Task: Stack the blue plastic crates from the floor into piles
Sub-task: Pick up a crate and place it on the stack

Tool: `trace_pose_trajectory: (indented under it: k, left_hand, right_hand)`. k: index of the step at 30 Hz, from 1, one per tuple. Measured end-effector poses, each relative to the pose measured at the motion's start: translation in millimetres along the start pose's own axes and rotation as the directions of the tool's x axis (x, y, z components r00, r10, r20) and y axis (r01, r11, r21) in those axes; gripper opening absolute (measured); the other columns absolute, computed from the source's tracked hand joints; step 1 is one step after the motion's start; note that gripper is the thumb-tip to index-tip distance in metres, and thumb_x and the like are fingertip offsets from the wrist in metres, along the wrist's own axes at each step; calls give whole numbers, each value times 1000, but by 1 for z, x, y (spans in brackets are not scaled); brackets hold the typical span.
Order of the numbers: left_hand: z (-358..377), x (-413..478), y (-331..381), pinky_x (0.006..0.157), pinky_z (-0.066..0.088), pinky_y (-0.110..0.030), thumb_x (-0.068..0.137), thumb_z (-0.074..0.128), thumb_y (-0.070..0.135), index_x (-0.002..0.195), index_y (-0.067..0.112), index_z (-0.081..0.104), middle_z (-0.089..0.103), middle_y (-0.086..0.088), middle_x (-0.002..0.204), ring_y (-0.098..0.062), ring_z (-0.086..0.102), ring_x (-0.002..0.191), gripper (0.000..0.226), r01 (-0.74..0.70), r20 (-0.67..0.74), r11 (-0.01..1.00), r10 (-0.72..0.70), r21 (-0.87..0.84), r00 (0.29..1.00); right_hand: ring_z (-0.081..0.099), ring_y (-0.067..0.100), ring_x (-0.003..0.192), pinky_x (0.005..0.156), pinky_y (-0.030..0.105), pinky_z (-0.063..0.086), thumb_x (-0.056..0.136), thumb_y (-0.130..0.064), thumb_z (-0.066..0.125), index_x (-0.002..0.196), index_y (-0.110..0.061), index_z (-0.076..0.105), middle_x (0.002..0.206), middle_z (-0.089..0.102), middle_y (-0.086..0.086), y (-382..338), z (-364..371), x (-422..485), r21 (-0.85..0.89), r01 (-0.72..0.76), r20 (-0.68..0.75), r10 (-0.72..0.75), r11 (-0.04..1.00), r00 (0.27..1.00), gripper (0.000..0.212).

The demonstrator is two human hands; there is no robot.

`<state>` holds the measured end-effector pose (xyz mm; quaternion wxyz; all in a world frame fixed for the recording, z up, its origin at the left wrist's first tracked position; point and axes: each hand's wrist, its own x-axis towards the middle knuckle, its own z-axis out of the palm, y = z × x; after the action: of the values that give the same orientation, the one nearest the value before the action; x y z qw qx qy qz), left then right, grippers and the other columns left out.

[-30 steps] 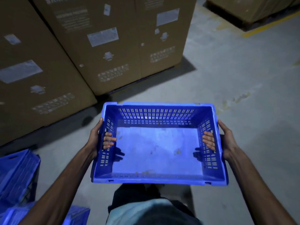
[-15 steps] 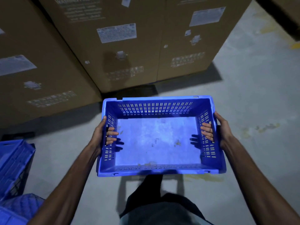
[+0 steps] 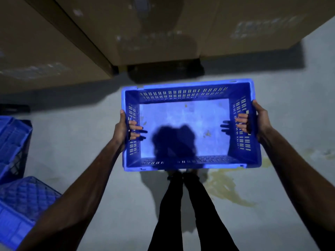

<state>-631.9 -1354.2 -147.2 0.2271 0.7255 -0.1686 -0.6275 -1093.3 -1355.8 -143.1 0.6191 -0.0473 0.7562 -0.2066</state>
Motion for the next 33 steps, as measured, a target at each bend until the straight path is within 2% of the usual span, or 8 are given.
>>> trace_pose_trajectory:
  k: [2,6,11,15,21,28,33]
  left_hand:
    - [14,53,-19,42,53,-27,98,27,74,99,4,56,73,-17,83,-23,62,42,75,7,-25,1000,-7,2,1000]
    - [38,145,-61,44,51,-22,97,22,77,88,12,58,73,-14,84,-18,61,41,74,29,-78,999,-27,31,997]
    - [59,236,-110,48,52,-25,96,22,78,83,16,56,74,-5,66,-18,62,44,72,9,-139,1000,-5,26,990]
    - [74,294,-141,41,48,-22,93,27,81,78,16,54,70,-7,64,-17,57,40,72,5,-162,1000,-4,7,987]
    - [81,361,-173,48,52,-24,89,27,86,81,16,58,72,-7,66,-20,60,47,77,-19,-175,998,30,63,984]
    - [88,392,-188,46,51,-22,91,25,84,81,14,57,67,-11,69,-20,59,46,77,-26,-173,997,37,67,984]
    - [88,408,-202,49,51,-26,90,27,85,81,14,59,68,-13,70,-22,58,48,79,-15,-181,999,23,47,983]
  right_hand:
    - [59,17,42,42,18,39,88,-78,35,86,-10,59,59,68,3,-1,7,58,-33,0,8,0,999,1000,72]
    - [59,17,42,43,17,41,90,-76,33,87,-11,59,59,68,3,9,19,160,-62,-4,33,6,998,999,70]
    - [57,18,40,41,18,39,90,-76,35,85,-10,60,58,67,3,32,35,272,-67,23,51,-20,997,998,71]
    - [57,18,42,46,26,37,87,-78,35,86,-10,61,59,67,3,55,40,340,-99,40,56,-34,994,998,73]
    - [60,19,45,47,25,35,85,-80,38,85,-12,60,65,68,4,71,45,404,-119,65,22,-62,991,998,71]
    - [57,19,45,46,24,36,85,-80,40,80,-14,60,64,68,5,85,54,438,-112,110,-27,-114,988,993,69]
    - [57,20,44,43,21,37,68,-85,45,81,-13,62,66,69,8,93,58,456,-112,124,-58,-131,986,990,75]
